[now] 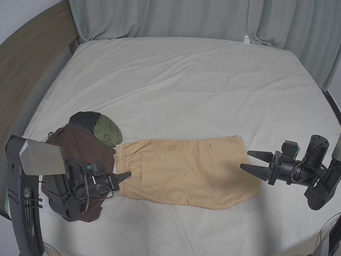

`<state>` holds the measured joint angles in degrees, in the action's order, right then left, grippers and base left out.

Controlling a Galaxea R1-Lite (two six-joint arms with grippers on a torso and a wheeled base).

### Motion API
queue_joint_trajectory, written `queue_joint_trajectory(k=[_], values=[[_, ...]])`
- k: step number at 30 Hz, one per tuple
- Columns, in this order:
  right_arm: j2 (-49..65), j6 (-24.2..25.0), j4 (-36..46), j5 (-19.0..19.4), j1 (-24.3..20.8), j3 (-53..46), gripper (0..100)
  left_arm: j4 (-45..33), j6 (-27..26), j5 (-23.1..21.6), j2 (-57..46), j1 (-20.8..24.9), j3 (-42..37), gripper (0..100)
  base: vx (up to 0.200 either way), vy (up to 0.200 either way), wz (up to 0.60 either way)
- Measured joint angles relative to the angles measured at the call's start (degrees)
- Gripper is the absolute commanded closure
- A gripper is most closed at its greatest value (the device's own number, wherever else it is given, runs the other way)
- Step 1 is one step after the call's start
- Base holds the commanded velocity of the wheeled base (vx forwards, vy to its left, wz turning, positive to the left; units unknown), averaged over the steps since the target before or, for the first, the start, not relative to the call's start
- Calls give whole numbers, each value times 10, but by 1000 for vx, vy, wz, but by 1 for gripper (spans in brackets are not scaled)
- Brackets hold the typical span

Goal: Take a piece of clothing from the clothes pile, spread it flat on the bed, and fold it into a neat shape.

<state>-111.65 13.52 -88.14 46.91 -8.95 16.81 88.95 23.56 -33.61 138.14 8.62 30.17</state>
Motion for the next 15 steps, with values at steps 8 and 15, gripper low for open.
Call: queue_joint_trajectory(k=[8, 15], values=[[-3, 0, 0, -1, -3, -4, 0, 0, 0, -38, -25, -20, -20, 100, 0, 0, 0], [-3, 0, 0, -2, -7, -6, 0, 0, 1, -67, -65, -48, -67, 100, 0, 0, 0]])
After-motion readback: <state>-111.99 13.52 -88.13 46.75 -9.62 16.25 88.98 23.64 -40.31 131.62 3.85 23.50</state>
